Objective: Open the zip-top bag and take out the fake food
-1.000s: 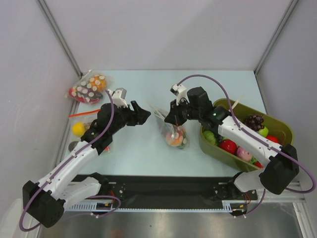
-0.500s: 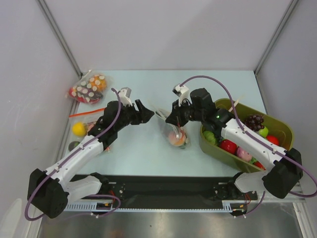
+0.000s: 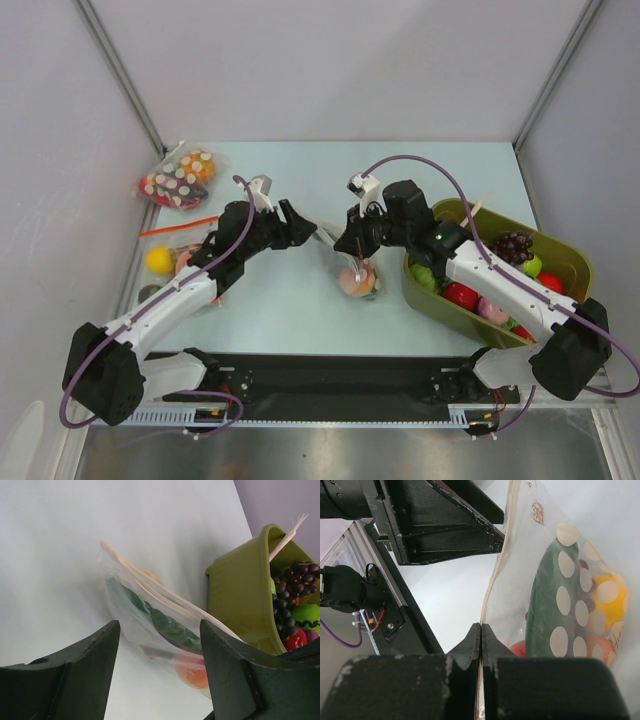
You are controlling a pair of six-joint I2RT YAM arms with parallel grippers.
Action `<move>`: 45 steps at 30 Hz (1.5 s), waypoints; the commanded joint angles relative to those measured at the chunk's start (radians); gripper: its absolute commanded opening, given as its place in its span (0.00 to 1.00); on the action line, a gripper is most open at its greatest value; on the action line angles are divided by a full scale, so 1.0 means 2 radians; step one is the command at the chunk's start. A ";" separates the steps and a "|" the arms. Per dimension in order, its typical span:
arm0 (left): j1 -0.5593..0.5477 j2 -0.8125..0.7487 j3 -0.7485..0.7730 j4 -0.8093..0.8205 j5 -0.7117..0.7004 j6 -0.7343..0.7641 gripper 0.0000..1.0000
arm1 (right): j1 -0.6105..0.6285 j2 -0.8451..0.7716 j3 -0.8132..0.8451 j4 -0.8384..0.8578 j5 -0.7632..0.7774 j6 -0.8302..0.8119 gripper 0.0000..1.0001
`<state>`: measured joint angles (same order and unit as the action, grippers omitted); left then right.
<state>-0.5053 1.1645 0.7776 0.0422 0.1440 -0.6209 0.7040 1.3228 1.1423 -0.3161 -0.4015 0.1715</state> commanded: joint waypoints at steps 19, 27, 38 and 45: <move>0.003 0.051 -0.010 0.068 0.051 -0.033 0.50 | 0.004 -0.019 -0.002 0.025 -0.009 -0.013 0.00; 0.003 0.049 -0.021 0.086 0.058 -0.041 0.16 | 0.003 -0.016 -0.005 0.027 -0.003 -0.011 0.00; 0.016 -0.020 -0.053 0.073 0.054 -0.032 0.00 | -0.034 -0.026 -0.004 0.004 0.043 -0.004 0.02; 0.021 -0.036 -0.045 0.073 0.078 -0.016 0.00 | -0.059 -0.045 -0.012 0.002 0.038 0.002 0.12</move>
<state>-0.4789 1.1145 0.6712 0.1589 0.2779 -0.6868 0.6025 1.2778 1.1217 -0.3260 -0.3466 0.1677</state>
